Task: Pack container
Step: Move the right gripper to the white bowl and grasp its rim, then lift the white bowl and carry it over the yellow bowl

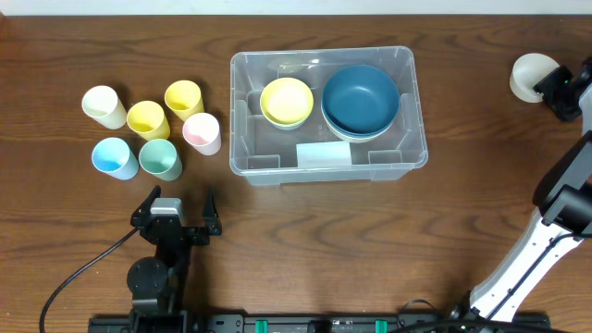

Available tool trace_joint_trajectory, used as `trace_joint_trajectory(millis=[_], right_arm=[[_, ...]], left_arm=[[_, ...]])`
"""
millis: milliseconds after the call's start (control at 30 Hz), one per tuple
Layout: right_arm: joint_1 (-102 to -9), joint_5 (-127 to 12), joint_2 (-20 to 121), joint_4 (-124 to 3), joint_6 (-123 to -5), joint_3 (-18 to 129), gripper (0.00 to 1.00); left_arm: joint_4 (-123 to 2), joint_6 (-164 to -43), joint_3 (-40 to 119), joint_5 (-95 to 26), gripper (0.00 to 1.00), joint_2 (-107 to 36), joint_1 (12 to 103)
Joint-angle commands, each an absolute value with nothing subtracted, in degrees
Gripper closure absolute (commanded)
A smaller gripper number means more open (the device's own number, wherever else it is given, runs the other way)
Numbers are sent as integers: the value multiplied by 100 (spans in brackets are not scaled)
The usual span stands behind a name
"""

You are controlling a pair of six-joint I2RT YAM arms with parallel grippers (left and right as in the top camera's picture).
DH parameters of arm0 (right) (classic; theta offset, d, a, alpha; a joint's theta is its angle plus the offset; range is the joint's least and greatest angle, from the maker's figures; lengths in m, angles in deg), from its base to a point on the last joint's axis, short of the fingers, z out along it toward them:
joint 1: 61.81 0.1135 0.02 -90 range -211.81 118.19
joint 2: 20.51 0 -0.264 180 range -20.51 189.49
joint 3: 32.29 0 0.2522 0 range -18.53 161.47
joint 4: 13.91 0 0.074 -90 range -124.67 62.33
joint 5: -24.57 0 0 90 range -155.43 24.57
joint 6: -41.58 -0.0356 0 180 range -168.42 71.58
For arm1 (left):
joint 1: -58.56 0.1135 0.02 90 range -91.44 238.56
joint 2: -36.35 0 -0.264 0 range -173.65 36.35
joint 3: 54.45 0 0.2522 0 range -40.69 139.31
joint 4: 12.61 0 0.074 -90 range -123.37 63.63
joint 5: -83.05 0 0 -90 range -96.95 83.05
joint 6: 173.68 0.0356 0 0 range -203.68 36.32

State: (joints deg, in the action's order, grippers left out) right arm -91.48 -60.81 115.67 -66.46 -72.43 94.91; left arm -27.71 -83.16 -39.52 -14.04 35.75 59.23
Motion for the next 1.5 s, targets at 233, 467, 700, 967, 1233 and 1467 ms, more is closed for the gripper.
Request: trace_joint_trajectory(millis=[233, 467, 700, 967, 1233, 1467], right_arm=[[-9137, -6118, 11563, -6744, -7149, 9502, 73], [-9135, -6116, 11563, -6967, -7151, 9454, 86], [-9131, -6111, 11563, -7039, -7153, 9109, 99], [-9100, -5480, 11442, -7277, -7040, 9131, 99], [-9100, -4645, 10909, -7352, -7044, 9131, 99], [-9089, -3314, 9982, -7203, -7092, 9131, 99]], left_arm=[[-2977, -8218, -4046, -1485, 2, 3601, 5951], [-2977, -8218, -4046, -1485, 2, 3599, 5951], [-2977, -8218, -4046, -1485, 2, 3599, 5951], [-2977, -8218, -4046, -1485, 2, 3599, 5951], [-2977, -8218, -4046, -1485, 2, 3599, 5951], [-2977, -8218, -4046, -1485, 2, 3599, 5951]])
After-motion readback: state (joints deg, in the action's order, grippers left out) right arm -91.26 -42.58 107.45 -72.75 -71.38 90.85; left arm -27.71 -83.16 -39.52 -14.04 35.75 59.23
